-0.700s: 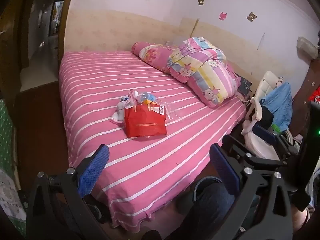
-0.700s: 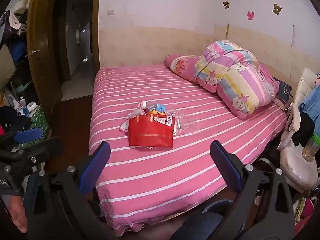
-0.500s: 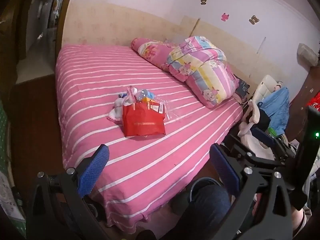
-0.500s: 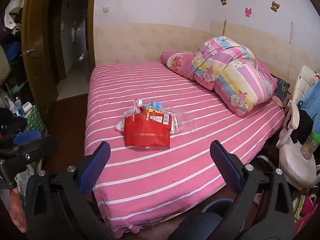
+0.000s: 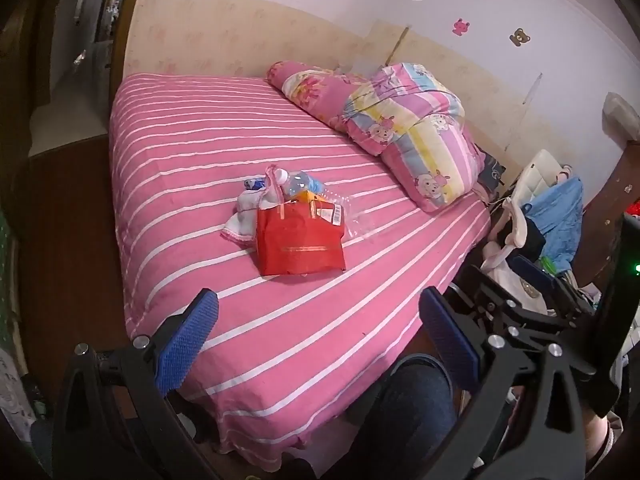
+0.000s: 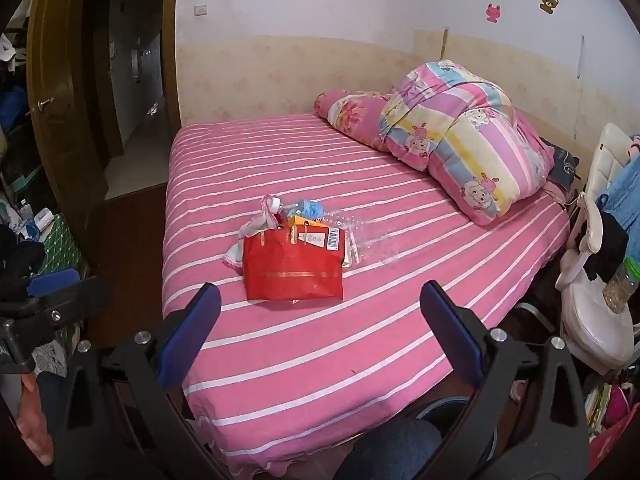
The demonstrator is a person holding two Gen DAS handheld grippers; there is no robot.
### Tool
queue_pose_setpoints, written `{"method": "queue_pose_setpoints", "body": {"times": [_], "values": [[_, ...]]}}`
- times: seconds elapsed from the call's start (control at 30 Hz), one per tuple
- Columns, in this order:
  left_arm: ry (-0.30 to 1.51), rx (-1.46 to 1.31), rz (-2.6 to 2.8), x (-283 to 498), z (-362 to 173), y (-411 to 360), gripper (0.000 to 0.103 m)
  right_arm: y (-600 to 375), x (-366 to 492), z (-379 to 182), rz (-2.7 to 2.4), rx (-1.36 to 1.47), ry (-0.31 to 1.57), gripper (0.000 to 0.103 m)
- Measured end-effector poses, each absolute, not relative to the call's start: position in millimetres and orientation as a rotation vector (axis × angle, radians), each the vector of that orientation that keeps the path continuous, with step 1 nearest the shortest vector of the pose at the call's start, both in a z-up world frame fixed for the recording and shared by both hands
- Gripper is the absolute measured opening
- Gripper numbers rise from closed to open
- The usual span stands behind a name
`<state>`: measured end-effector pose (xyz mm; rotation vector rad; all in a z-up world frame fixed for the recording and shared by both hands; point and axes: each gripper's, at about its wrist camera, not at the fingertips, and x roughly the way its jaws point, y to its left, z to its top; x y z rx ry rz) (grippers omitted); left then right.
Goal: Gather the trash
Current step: 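Move both tools toward the red paper bag on the bed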
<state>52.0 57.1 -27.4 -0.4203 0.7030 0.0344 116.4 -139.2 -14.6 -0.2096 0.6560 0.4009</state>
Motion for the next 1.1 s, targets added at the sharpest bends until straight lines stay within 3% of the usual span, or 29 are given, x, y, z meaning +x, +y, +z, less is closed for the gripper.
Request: {"method": "queue_pose_setpoints", "body": {"times": [1.1], "values": [[0.700,-0.420,0.083,18.9,-23.0,7.6,0.097,-193.6,94.9,-0.5,0.469,-0.092,0.631,0.098]]}}
